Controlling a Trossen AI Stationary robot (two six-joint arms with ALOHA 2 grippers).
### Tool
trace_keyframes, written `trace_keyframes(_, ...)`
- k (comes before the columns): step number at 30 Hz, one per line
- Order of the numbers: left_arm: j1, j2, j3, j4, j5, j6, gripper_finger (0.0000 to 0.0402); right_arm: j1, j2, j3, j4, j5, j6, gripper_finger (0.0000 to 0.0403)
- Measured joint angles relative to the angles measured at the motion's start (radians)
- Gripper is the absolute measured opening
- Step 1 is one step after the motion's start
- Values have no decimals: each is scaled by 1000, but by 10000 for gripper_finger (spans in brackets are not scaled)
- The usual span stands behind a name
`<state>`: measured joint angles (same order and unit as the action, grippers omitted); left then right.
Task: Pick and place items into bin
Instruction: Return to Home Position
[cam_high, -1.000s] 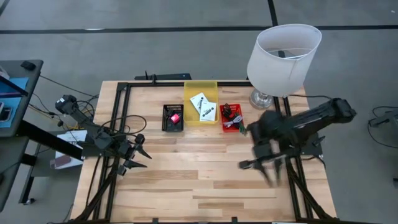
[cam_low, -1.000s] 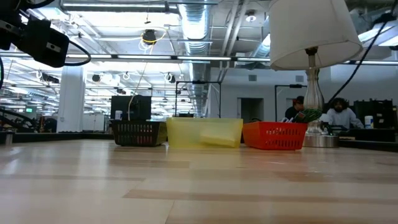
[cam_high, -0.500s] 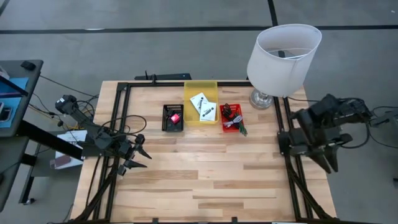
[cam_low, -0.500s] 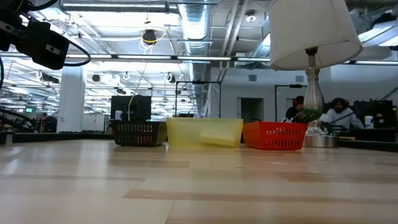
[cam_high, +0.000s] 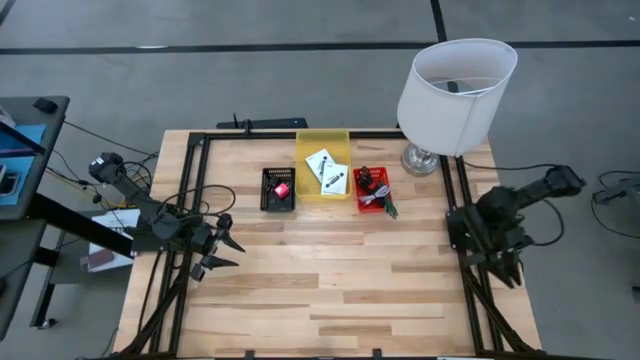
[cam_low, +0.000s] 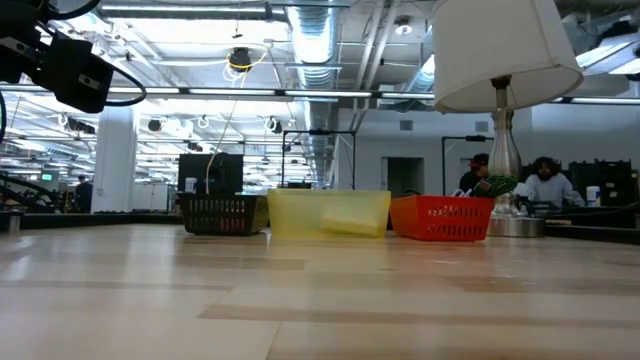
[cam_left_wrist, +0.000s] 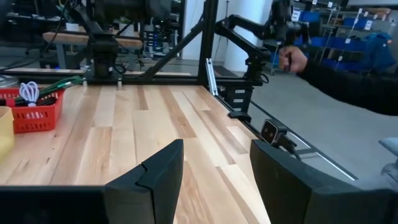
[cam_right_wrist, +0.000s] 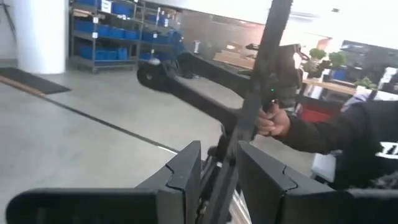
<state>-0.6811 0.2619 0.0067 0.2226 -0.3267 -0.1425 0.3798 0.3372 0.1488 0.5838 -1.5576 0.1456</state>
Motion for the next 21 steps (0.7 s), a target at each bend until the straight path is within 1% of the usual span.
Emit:
trace_keyframes(5, 0, 0, 0, 8, -1, 0, 178, 43, 3, -132, 0, 129, -153, 98)
trace_keyframes(7, 0, 0, 0, 8, -2, 0, 178, 62, 4, -142, -84, 171, -244, 98)
trace_keyframes(9, 0, 0, 0, 8, -2, 0, 178, 81, 5, -142, -184, 175, -340, 98)
trace_keyframes(12, 0, 0, 0, 8, -2, 0, 178, 102, 10, -142, -318, 173, -426, 98)
trace_keyframes(16, 0, 0, 0, 14, -2, 1, 178, 118, 10, -142, -411, 188, -468, 98)
trace_keyframes(19, 0, 0, 0, 45, -1, 2, 178, 118, 10, -142, -420, 250, -469, 98)
trace_keyframes(21, 0, 0, 0, 80, 28, 22, 178, 117, 10, -142, -420, 287, -469, 98)
